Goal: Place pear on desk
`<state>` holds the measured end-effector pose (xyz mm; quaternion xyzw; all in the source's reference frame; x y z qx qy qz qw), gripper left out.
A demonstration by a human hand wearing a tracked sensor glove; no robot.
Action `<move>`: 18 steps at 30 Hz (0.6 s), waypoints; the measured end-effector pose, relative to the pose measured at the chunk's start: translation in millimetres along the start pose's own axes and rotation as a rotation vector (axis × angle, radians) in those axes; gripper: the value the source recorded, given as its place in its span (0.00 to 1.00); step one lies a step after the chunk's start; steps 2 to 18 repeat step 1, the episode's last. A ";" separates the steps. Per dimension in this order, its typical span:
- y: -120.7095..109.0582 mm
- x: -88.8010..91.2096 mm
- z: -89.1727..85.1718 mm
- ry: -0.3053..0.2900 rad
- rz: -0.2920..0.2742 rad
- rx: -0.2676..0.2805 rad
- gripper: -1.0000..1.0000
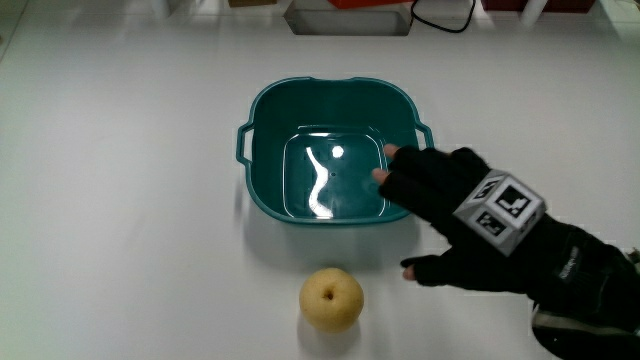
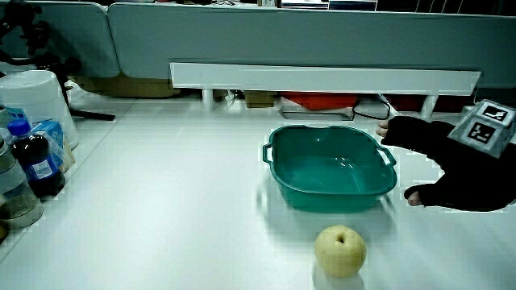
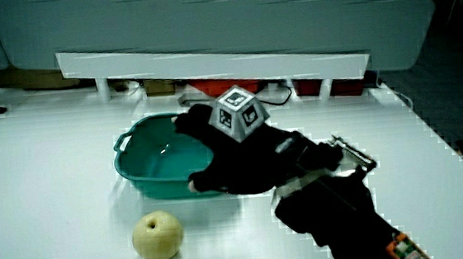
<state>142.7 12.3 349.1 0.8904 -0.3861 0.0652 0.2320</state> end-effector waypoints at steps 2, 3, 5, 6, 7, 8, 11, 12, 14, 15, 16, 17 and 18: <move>-2.3 4.6 0.1 -0.017 -0.020 -0.008 0.00; -2.3 4.6 0.1 -0.017 -0.020 -0.008 0.00; -2.3 4.6 0.1 -0.017 -0.020 -0.008 0.00; -2.3 4.6 0.1 -0.017 -0.020 -0.008 0.00; -2.3 4.6 0.1 -0.017 -0.020 -0.008 0.00; -2.3 4.6 0.1 -0.017 -0.020 -0.008 0.00; -2.3 4.6 0.1 -0.017 -0.020 -0.008 0.00; -2.3 4.6 0.1 -0.017 -0.020 -0.008 0.00; -2.3 4.6 0.1 -0.017 -0.020 -0.008 0.00; -2.3 4.6 0.1 -0.017 -0.020 -0.008 0.00; -2.3 4.6 0.1 -0.017 -0.020 -0.008 0.00; -2.3 4.6 0.1 -0.017 -0.020 -0.008 0.00; -2.3 4.6 0.1 -0.017 -0.020 -0.008 0.00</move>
